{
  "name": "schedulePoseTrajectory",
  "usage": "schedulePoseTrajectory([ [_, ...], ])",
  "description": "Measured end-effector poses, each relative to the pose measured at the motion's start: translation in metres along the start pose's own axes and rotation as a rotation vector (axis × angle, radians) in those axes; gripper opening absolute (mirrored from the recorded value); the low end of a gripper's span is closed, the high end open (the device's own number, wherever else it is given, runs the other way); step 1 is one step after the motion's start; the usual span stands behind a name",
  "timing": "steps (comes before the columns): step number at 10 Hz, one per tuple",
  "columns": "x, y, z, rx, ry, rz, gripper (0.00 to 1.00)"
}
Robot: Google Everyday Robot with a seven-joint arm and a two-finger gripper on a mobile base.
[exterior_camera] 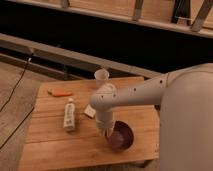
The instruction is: Drag the ceramic bowl in a circle
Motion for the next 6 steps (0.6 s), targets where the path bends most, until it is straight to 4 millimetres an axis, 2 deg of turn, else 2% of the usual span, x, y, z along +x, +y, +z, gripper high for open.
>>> schedulePoseTrajectory([
  [3, -0.013, -0.029, -0.009, 0.003, -0.034, 0.069, 0.00],
  [6, -0.036, -0.056, -0.017, -0.003, -0.072, 0.120, 0.00],
])
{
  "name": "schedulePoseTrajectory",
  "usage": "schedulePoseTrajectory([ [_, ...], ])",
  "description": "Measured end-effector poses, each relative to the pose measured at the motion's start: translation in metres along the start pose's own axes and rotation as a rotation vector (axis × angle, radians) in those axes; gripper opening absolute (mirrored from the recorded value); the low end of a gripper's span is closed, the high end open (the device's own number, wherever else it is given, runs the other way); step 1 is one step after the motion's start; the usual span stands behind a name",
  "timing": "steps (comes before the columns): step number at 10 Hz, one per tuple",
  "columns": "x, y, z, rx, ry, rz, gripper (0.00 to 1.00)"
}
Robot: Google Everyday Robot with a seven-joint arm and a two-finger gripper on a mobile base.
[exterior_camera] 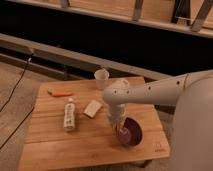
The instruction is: Drag the ceramic bowl in a circle
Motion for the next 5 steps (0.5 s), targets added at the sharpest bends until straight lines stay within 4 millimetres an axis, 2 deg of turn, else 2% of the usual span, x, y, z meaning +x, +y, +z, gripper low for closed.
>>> schedulePoseTrajectory([
  [3, -0.027, -0.017, -0.003, 0.006, -0.026, 0.025, 0.00],
  [5, -0.043, -0.021, -0.008, 0.009, -0.043, 0.028, 0.00],
])
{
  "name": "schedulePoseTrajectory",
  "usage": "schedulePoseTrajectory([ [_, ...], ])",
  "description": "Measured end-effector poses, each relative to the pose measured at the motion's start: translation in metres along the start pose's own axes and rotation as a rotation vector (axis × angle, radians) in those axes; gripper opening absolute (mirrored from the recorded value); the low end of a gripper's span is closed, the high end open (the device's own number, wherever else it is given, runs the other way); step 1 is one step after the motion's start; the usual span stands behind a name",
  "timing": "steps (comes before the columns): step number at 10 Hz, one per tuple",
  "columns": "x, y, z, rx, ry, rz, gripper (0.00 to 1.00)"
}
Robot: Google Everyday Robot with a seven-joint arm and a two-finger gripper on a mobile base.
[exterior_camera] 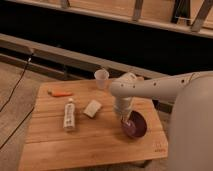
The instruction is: Drag the ceramic bowl in a circle
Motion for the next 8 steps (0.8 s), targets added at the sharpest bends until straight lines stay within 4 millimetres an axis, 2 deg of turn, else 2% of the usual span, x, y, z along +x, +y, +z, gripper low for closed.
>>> schedulePoseTrajectory([
  [3, -0.016, 0.012, -0.012, 0.002, -0.018, -0.037, 0.00],
  [4, -0.021, 0.023, -0.017, 0.003, -0.022, -0.065, 0.00],
  [6, -0.024, 0.042, -0.019, 0.007, -0.005, -0.108, 0.06],
  [8, -0.024, 0.038, -0.019, 0.008, -0.006, -0.103, 0.06],
])
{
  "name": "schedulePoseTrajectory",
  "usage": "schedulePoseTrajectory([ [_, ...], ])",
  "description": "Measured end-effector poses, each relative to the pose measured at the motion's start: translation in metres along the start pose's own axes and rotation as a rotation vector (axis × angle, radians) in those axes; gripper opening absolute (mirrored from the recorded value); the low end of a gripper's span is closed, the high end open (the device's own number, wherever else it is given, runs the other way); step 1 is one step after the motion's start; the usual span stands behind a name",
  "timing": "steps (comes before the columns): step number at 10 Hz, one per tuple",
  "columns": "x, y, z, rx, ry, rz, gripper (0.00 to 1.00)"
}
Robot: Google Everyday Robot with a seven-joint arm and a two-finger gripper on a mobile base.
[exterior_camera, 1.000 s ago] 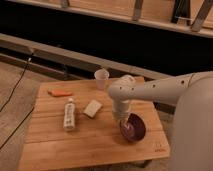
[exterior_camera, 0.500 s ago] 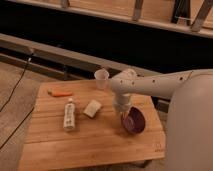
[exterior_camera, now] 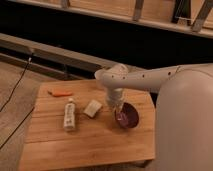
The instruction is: Drag the ceramic bowl in a circle
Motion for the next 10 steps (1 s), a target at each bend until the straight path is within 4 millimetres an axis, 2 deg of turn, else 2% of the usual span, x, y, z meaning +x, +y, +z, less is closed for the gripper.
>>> schedulePoseTrajectory([
  [10, 0.0004, 0.0012, 0.0012, 0.000, 0.002, -0.002, 0.06],
])
